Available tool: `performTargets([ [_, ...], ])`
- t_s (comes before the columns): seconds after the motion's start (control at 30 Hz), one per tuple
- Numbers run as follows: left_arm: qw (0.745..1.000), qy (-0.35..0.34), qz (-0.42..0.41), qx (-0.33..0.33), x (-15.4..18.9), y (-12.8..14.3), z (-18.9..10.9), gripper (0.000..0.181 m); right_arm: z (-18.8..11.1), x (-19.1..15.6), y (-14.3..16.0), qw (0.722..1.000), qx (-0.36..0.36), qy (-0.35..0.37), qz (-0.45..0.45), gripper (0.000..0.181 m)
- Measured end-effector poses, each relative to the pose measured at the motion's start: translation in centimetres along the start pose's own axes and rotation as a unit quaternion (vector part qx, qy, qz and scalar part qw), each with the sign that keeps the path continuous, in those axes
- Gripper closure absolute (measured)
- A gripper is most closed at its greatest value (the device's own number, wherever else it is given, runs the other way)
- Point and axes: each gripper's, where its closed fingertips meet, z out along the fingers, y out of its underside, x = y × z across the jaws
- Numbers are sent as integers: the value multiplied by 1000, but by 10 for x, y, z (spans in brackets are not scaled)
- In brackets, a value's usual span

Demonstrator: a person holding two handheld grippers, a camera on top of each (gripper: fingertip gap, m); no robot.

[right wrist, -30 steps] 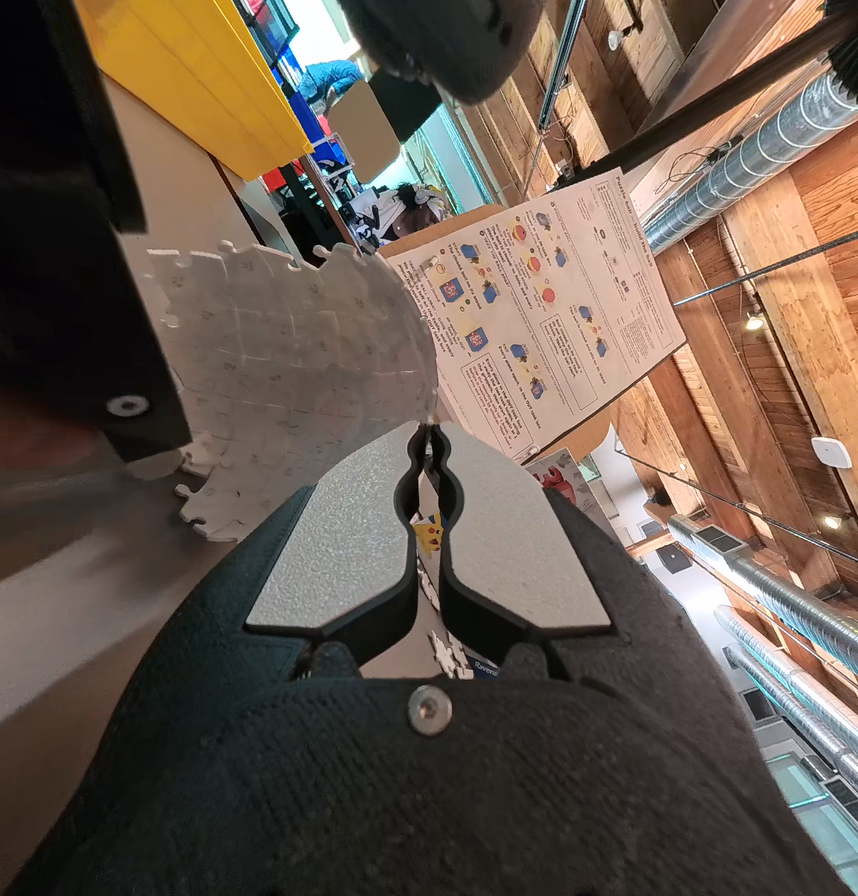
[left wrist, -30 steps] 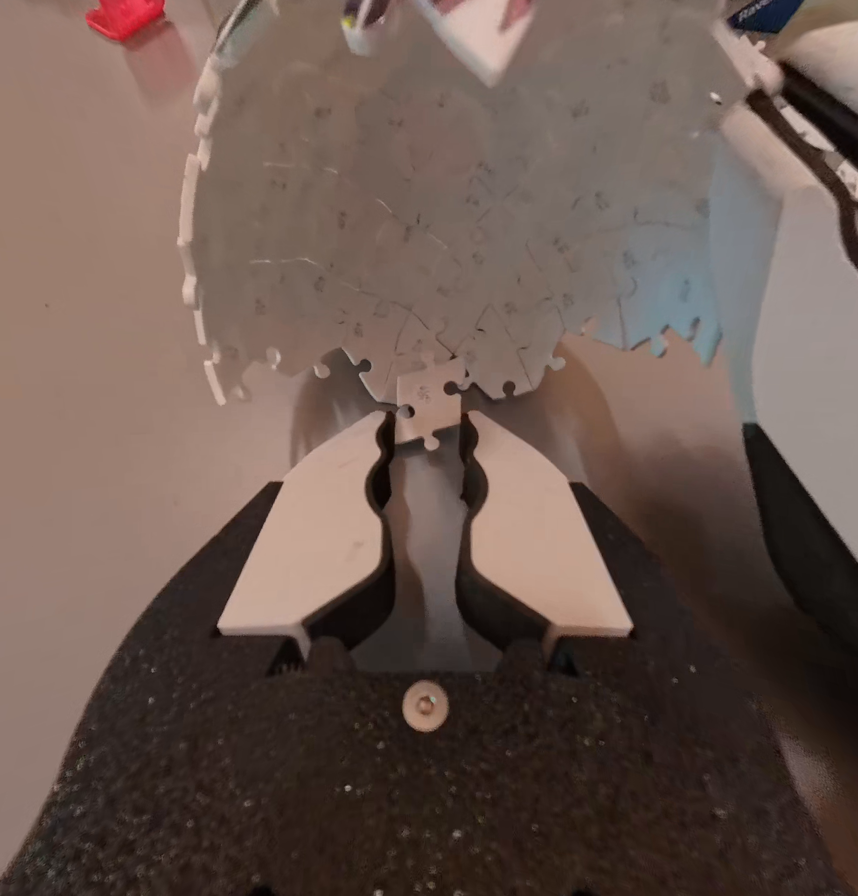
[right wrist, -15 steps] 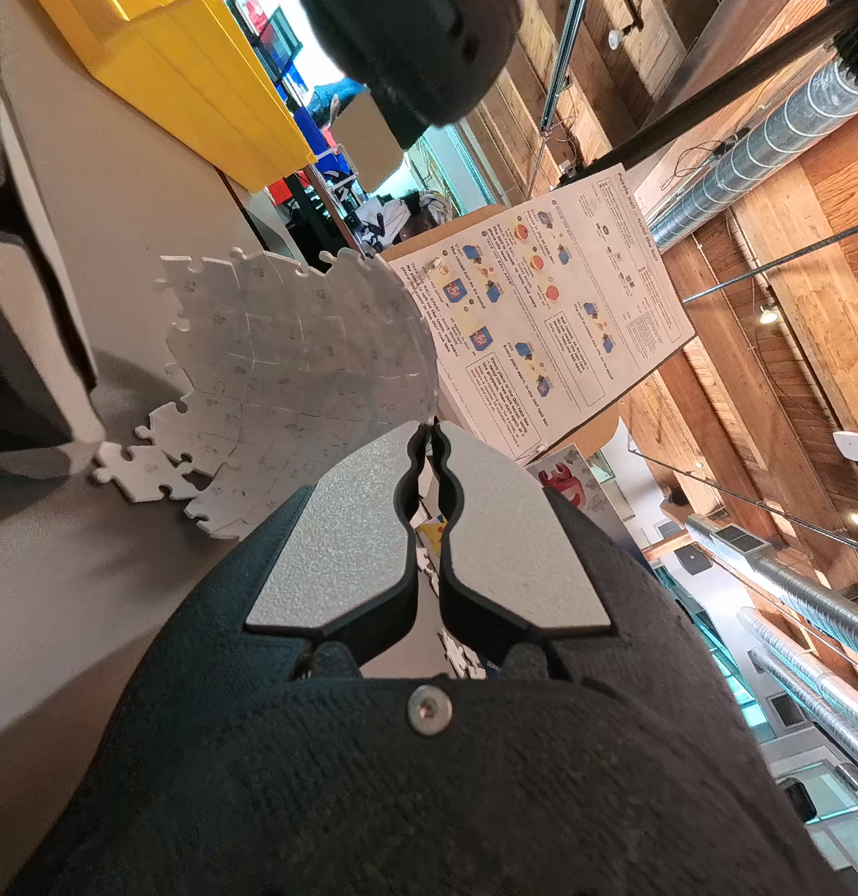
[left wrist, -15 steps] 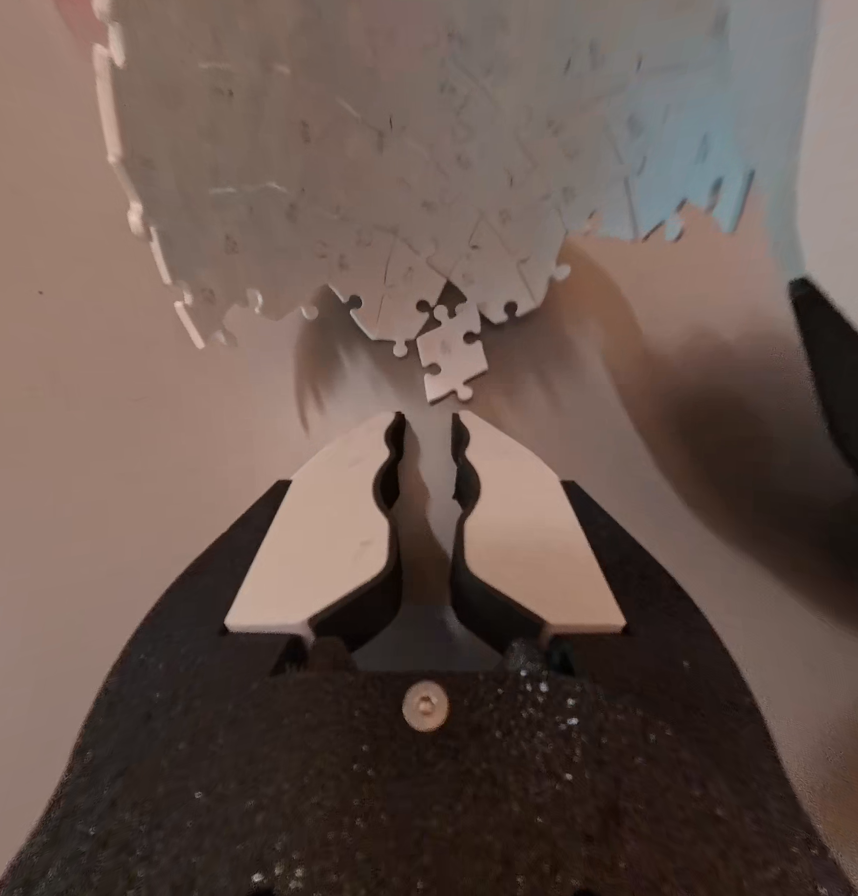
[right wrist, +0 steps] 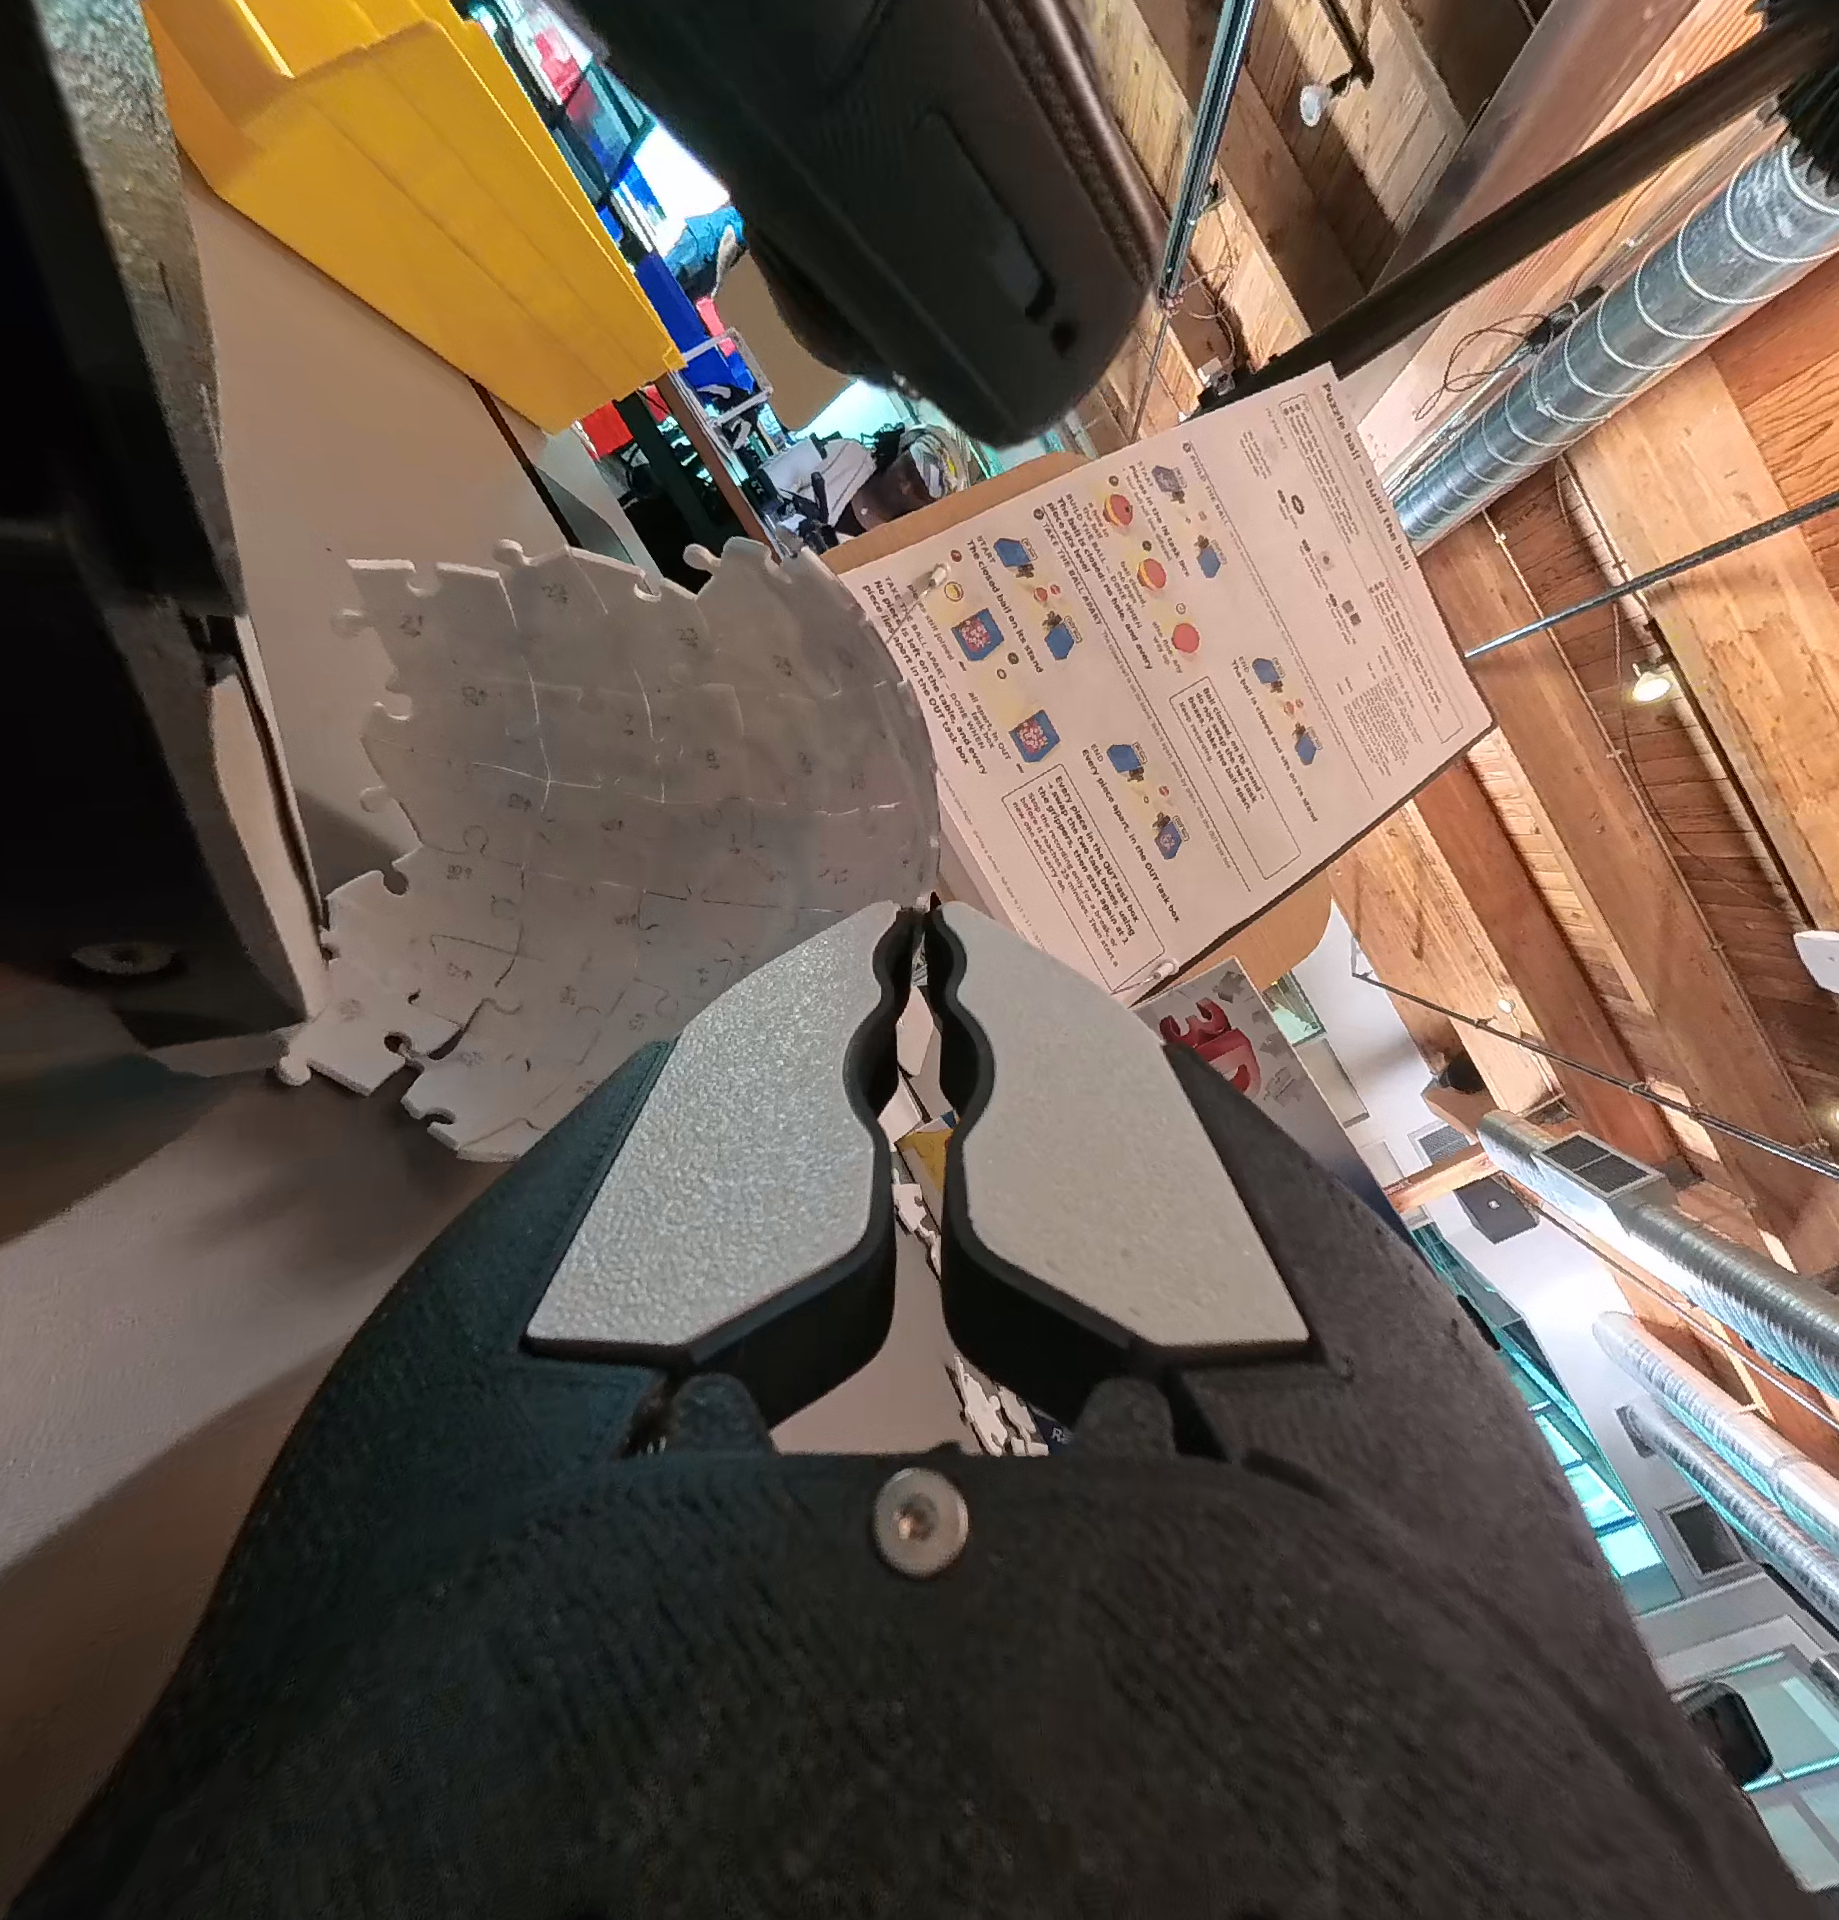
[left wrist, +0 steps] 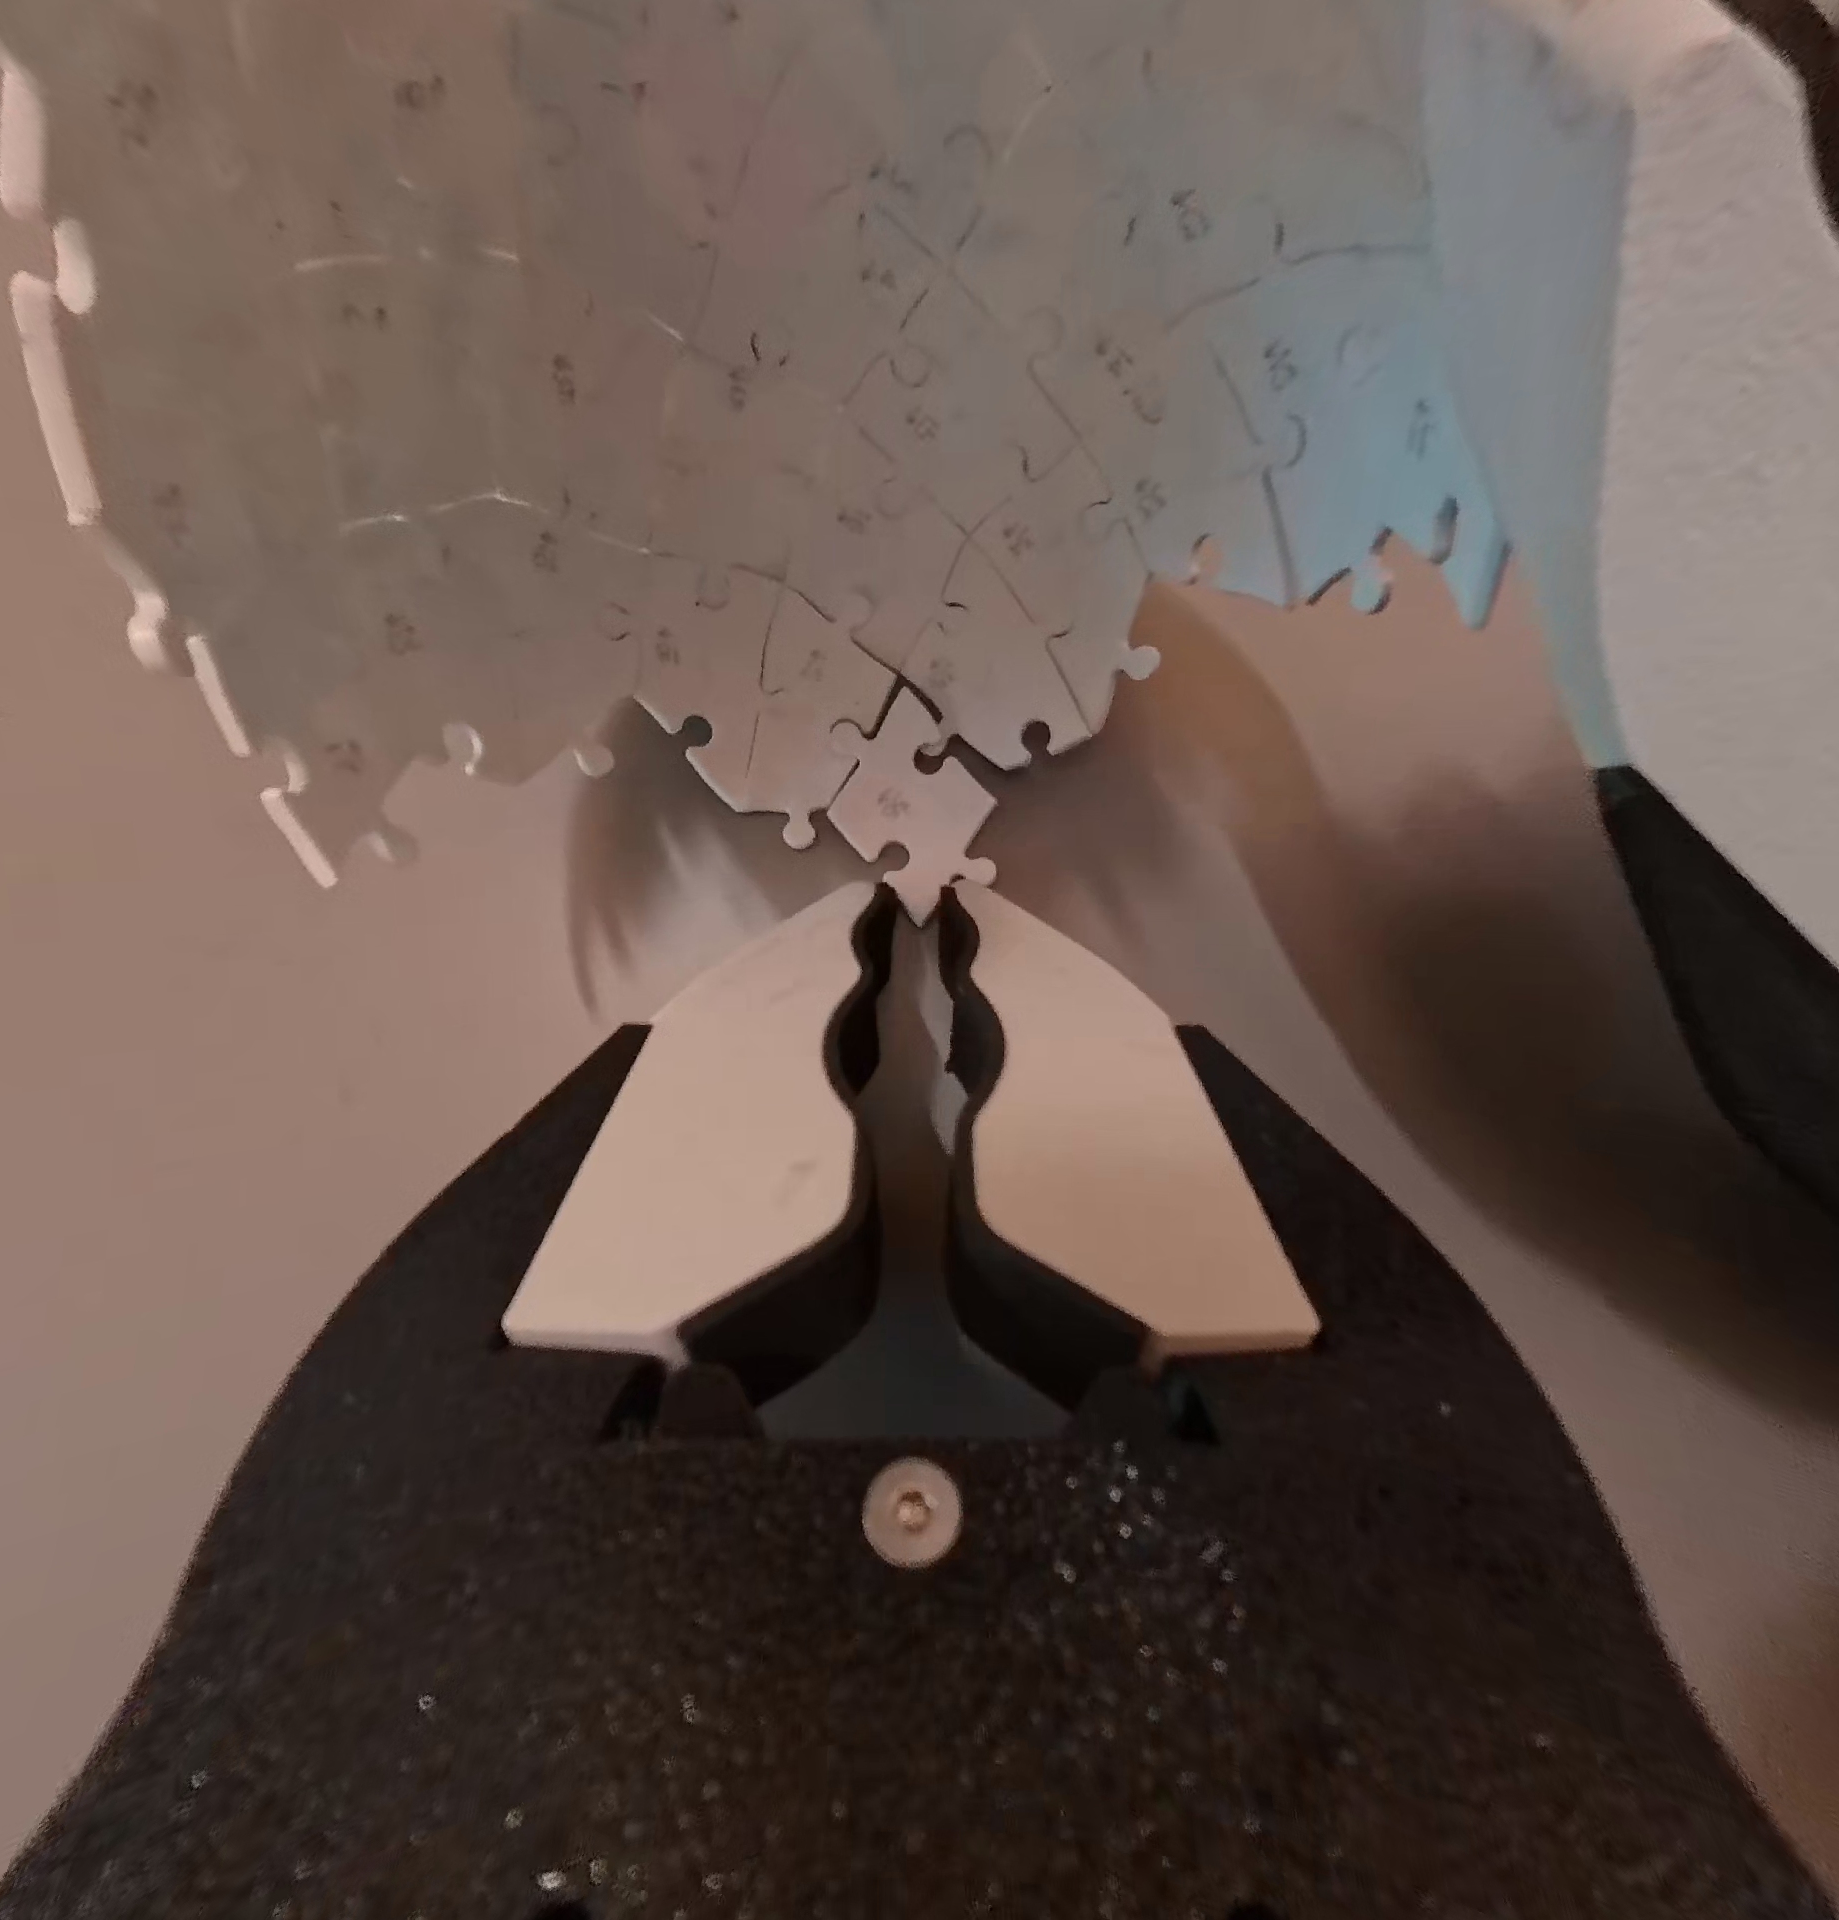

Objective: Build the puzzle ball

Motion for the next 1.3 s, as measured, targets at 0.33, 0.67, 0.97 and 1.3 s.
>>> performTargets([
  [0.33,1000,19,7,12,6,-4,1,169,0,0,0,1000,-1,1,-2,179],
  [0.67,988,-14,144,60,-4,-23,5,181,1,0,0,1000,0,3,-3,179],
  [0.97,989,-5,143,45,-7,-27,15,181,1,0,1,1000,-2,5,5,179],
  [1.3,989,1,145,35,-6,-28,19,181,1,1,1,1000,-1,4,20,179],
])
